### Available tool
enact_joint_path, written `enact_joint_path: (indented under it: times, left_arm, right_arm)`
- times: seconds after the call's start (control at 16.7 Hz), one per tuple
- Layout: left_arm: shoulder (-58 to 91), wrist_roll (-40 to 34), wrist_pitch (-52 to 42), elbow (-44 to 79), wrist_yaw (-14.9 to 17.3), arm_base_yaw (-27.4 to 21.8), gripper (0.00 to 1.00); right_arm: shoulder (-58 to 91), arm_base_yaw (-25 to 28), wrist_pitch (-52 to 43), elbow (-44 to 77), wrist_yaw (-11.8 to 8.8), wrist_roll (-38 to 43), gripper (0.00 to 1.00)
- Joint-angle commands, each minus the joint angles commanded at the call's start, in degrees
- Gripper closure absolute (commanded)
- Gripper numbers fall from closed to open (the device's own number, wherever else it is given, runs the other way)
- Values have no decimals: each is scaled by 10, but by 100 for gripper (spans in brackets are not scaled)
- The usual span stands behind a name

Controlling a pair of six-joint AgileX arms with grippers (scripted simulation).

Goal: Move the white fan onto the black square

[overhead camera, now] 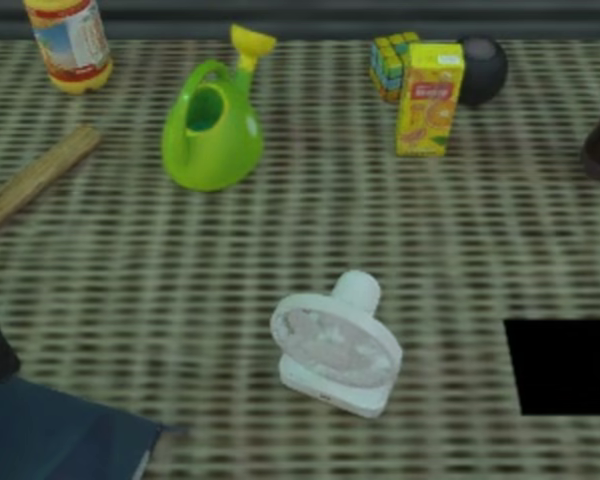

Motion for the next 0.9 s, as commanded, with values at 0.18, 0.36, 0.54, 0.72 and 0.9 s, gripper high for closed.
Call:
enact_joint_path:
  times: [0.18, 0.36, 0.54, 0.72, 0.9]
  left_arm:
    - [0, 0, 0, 0, 0, 0, 0]
    - [0, 0, 0, 0, 0, 0, 0]
    - [0, 0, 0, 0, 0, 0, 0]
    - [0, 0, 0, 0, 0, 0, 0]
    - [0, 0, 0, 0, 0, 0, 0]
  right_arm:
    - [6, 3, -6, 6, 0, -1, 0]
    - [59, 32, -57, 58, -1, -11, 0]
    - [167, 82, -147, 163, 0, -28, 0]
    - [321, 147, -259, 310, 1, -48, 0]
    - [498, 219, -380, 485, 1, -70, 0]
